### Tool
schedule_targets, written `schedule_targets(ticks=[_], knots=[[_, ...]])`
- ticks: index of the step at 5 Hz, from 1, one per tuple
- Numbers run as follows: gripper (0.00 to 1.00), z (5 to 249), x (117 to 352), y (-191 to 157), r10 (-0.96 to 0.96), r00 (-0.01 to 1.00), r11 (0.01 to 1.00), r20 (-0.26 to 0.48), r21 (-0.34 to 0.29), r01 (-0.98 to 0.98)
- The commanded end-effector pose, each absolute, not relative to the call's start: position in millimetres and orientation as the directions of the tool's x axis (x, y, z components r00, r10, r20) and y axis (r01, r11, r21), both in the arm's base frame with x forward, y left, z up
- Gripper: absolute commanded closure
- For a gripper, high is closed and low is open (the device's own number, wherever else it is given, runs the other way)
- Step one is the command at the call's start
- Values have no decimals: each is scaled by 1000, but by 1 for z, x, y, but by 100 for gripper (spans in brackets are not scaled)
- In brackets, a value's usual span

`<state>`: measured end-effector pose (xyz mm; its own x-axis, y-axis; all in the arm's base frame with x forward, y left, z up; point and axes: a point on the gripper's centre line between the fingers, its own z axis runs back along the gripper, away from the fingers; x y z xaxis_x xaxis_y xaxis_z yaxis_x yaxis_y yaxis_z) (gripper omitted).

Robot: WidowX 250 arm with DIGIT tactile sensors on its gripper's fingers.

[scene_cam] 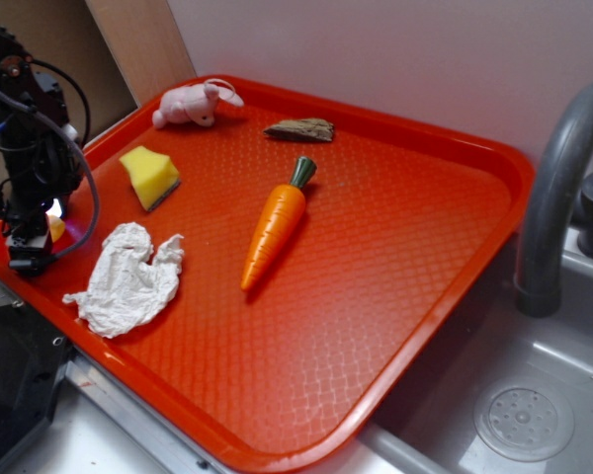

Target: Grab the yellow duck.

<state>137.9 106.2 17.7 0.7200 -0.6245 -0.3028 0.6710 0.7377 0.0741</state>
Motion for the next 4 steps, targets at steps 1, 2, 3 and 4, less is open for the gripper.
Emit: schedule_targets(ticks=[1,2,3,4], knots=[[100,75,169,74,-385,918,895,-93,203,396],[100,127,200,36,-161,986,977,43,147,153],[100,157,224,1,-27,999,994,20,105,24],[100,190,240,-23,101,994,992,31,72,-103]])
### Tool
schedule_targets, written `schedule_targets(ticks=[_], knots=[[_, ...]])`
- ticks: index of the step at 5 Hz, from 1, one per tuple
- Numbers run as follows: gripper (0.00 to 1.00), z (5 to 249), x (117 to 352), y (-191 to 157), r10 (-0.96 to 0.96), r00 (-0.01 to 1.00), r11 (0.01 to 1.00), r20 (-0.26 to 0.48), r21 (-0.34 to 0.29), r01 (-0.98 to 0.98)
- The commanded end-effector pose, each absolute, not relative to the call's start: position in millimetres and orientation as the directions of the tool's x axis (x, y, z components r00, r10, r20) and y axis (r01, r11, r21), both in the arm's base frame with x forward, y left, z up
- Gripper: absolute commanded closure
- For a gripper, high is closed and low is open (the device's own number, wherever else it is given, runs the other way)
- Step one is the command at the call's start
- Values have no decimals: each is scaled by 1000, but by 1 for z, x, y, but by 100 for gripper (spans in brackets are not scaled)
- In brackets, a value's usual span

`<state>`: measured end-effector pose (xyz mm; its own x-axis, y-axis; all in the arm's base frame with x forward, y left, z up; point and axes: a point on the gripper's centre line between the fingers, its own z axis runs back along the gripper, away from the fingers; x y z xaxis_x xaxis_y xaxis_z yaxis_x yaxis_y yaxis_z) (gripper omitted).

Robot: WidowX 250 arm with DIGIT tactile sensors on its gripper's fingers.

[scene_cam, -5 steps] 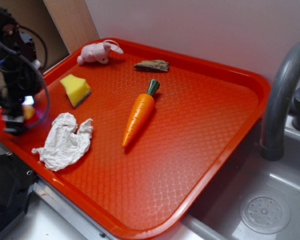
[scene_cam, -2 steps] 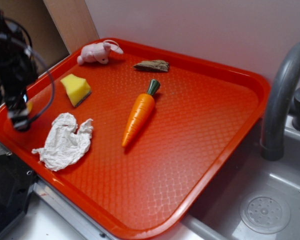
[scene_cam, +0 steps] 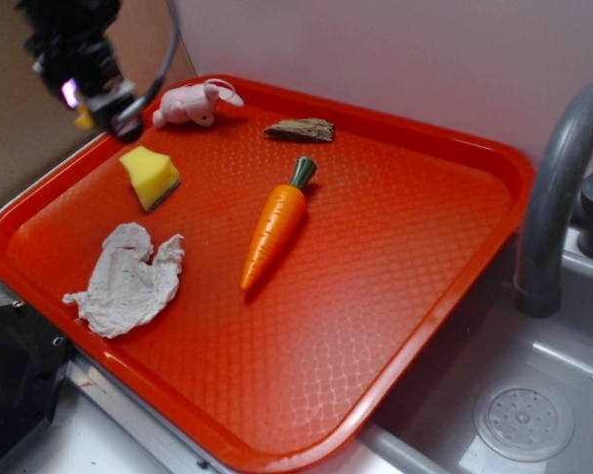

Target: Grab the yellow duck.

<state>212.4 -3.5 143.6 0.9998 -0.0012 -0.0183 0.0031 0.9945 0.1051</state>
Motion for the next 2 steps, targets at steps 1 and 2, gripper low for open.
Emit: schedule_targets(ticks=[1,2], knots=[[100,211,250,-33,114,991,992,65,53,-117],[100,220,251,-24,125,979,992,158,-25,-123]])
